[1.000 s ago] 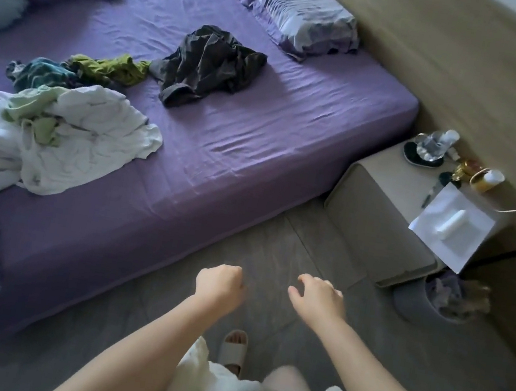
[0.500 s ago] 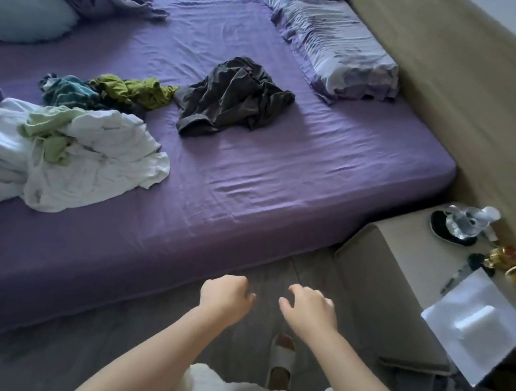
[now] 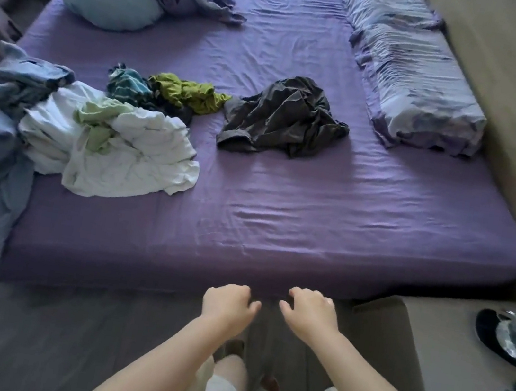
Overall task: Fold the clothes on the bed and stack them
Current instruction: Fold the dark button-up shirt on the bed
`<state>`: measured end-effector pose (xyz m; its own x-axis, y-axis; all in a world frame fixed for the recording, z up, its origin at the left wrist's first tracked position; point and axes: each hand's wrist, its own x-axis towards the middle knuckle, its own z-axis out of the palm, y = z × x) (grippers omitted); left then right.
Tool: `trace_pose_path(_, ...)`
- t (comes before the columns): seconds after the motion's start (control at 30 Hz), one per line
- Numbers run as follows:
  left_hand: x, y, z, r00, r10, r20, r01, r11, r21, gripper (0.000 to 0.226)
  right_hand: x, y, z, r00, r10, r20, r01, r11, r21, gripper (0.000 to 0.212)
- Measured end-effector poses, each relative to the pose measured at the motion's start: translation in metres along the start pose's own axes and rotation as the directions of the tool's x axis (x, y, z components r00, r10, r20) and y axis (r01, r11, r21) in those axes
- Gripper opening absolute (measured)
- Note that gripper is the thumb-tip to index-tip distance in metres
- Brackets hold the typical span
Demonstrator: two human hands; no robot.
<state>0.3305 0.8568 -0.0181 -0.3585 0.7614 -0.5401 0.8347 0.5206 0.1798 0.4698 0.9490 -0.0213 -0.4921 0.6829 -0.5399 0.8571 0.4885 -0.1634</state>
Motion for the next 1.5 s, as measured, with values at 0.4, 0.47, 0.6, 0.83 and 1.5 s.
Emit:
trace_pose_path(0.4, 0.125, -0.014, -0.072, 0.999, 0.032, 0.011, -0.032, 0.999, -0.010, 0.032, 0.103, 0.001, -0.078, 0.996, 0.035, -0.082, -0.037, 0.999, -0.023, 0.035)
trace_pose_path(0.47, 0.146, -0.013, -0.088, 0.999, 0.045, 0.012, -0.045, 0.999, 0.013, 0.035, 0.118, 0.003, -0.093, 0.994, 0.063, -0.093, -0.066, 0.997, -0.033, 0.037)
trace_pose_path(0.6, 0.177, -0.006, -0.118, 0.999, 0.053, 0.002, -0.054, 0.998, 0.021, 0.033, 0.147, 0.002, -0.118, 0.991, 0.068, -0.114, -0.071, 0.997, -0.018, 0.038)
trace_pose_path(0.83, 0.230, 0.006, -0.148, 0.999, -0.034, -0.009, 0.034, 0.999, 0.000, 0.034, 0.214, 0.005, -0.151, 0.996, 0.004, -0.092, -0.006, 1.000, -0.019, 0.039)
trace_pose_path(1.5, 0.403, -0.014, -0.238, 0.958, -0.286, 0.003, 0.284, 0.950, -0.127, 0.039, 0.452, -0.005, -0.253, 0.983, -0.185, -0.020, 0.184, 0.982, -0.036, 0.040)
